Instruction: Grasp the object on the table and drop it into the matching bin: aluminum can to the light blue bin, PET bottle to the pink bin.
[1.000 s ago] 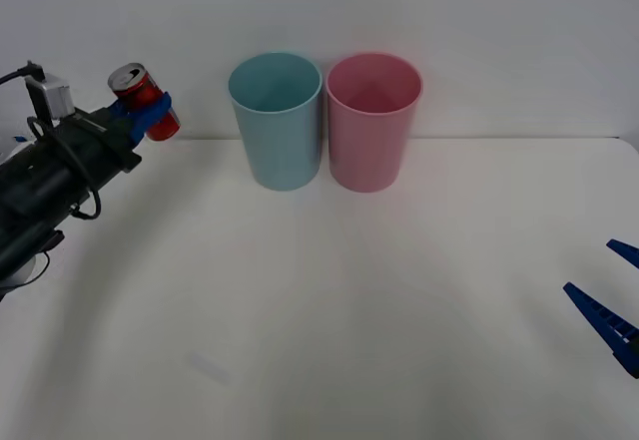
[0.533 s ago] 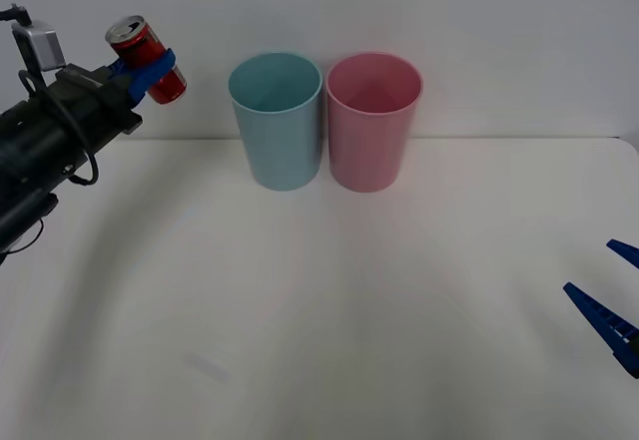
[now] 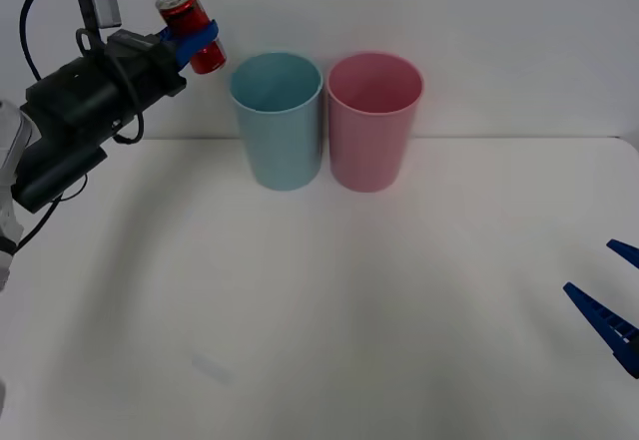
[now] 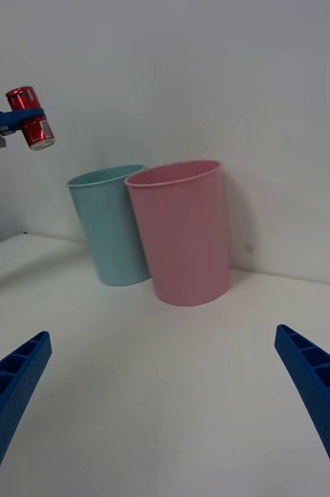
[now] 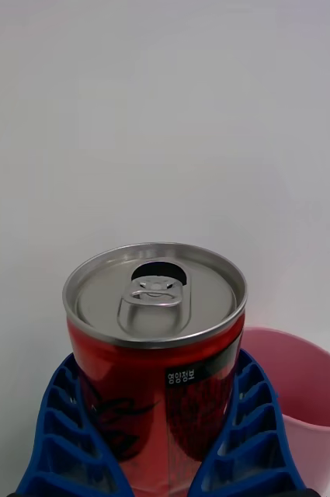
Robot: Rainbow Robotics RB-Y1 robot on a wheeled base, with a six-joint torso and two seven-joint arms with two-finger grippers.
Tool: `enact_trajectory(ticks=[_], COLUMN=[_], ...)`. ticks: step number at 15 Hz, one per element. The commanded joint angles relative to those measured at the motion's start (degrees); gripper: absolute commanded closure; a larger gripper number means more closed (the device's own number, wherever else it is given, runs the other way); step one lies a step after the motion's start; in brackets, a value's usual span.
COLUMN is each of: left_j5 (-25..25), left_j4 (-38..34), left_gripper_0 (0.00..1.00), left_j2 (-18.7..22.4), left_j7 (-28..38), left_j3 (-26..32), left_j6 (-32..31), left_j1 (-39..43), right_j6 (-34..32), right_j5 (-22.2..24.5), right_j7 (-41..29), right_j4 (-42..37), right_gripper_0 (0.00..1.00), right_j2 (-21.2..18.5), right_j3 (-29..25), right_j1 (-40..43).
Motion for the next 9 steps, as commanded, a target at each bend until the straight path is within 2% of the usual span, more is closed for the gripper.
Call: enact_trajectory(ticks=[1, 6, 9], left_j5=[-3.04, -8.40, -10.33], left_j4=[7.21, 18.19, 21.80], left_gripper_0=[1.00, 1.00, 1.00], left_j2=[-2.43, -6.12, -7.61], left_j7=[-0.89, -3.35, -4.23], left_j3=[-0.93, -1.37, -1.19], left_j6=[0.04, 0.04, 0.13], left_j1=[-6.16, -15.13, -18.12], right_j6=[0.00, 0.00, 0.00], right_j5=[0.00, 0.00, 0.00], right_j7=[0.00, 0.00, 0.00], right_j4=[0.00, 0.00, 0.00], right_gripper_0=[0.00, 0.00, 0.00], right_j2=[0.00, 0.00, 0.00], right_j3=[0.00, 0.00, 0.00], right_j1=[0.00, 0.00, 0.00])
